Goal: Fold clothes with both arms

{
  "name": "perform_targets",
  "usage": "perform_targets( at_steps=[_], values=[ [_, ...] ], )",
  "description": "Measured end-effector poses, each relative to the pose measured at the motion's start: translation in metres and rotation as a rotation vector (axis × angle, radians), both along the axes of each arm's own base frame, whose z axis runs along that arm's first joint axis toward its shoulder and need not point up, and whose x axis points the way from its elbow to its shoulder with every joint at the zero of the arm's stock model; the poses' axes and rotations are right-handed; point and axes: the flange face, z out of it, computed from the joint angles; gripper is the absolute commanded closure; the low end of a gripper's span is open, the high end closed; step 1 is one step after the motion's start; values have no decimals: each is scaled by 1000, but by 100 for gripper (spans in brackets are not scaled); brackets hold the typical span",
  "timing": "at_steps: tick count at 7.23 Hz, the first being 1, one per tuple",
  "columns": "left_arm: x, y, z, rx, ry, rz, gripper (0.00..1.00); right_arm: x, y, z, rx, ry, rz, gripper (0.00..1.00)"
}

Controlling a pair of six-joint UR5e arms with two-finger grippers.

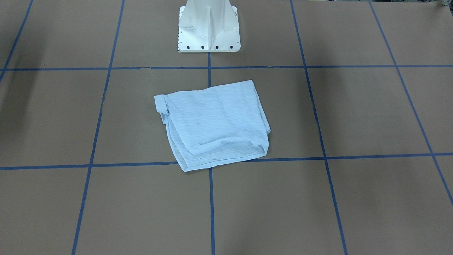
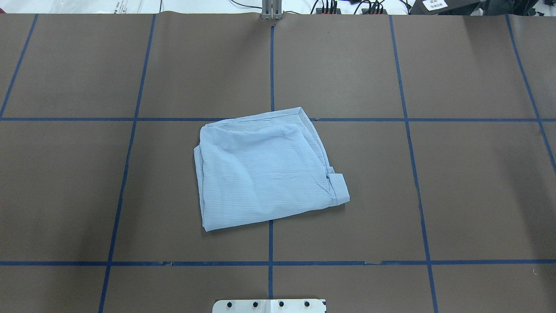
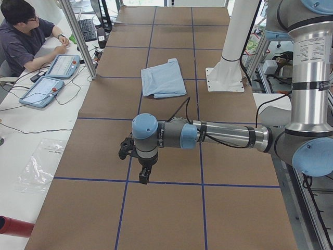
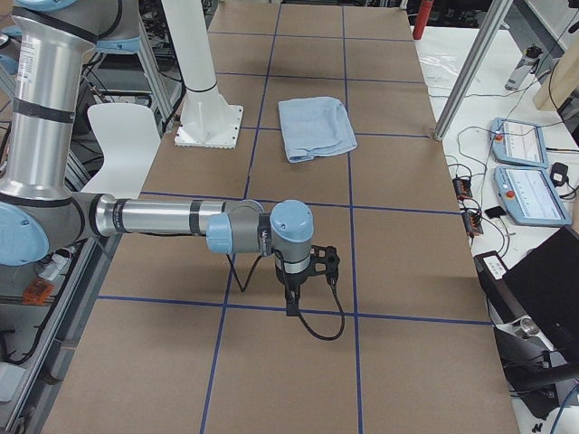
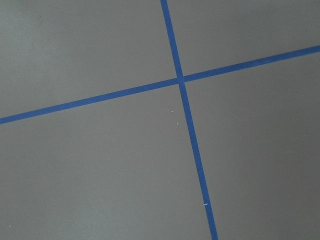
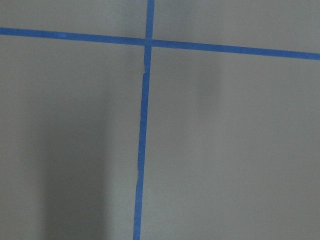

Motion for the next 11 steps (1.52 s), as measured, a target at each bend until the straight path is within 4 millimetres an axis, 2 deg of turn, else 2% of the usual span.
perform_targets(
  at_steps=[11],
  values=[
    [0, 0, -1, 0, 5, -1, 0, 0, 3, 1, 5, 5, -7, 0]
  ],
)
